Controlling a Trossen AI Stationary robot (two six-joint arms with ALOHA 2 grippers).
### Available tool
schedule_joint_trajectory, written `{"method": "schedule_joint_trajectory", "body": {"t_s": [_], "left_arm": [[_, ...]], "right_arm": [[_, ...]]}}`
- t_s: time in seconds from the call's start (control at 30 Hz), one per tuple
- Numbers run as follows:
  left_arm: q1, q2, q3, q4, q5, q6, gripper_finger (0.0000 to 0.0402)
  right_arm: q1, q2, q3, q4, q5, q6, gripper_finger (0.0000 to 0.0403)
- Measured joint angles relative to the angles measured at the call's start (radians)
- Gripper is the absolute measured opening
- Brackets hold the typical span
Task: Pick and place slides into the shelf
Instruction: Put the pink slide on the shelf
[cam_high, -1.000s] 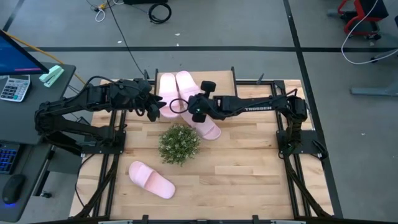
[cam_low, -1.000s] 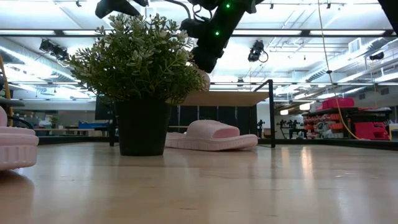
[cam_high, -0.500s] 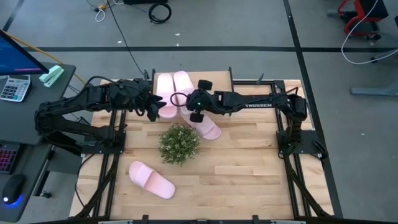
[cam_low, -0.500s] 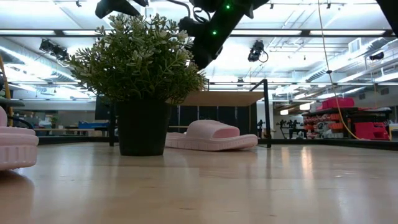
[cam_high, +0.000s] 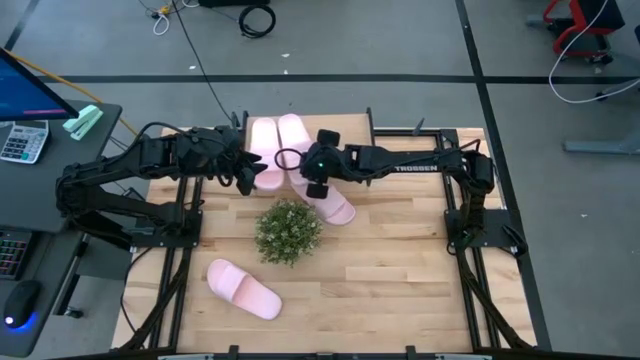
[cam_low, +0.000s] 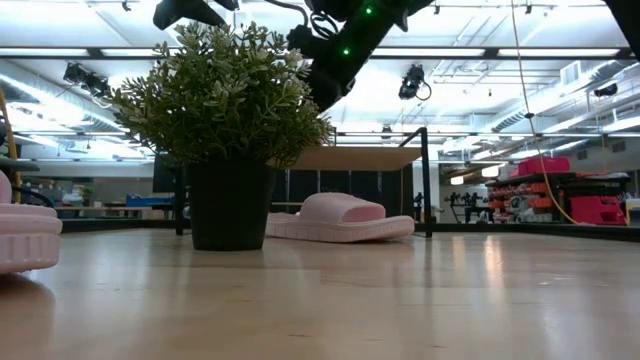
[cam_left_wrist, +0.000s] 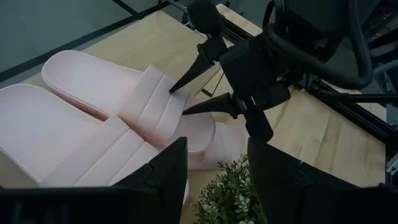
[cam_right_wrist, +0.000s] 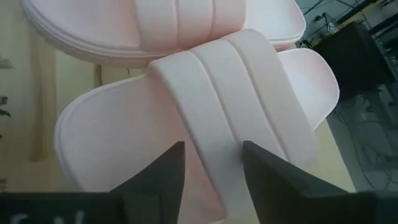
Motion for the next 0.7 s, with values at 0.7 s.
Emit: {"method": "schedule_joint_trajectory", "body": {"t_s": [0.7], "left_arm": [[0.000,0.000,0.000,0.000,-0.001,0.001,0.0174]], "right_arm": [[-0.005,0.000,0.002,-0.064,0.054,-0.006,0.0196]]}}
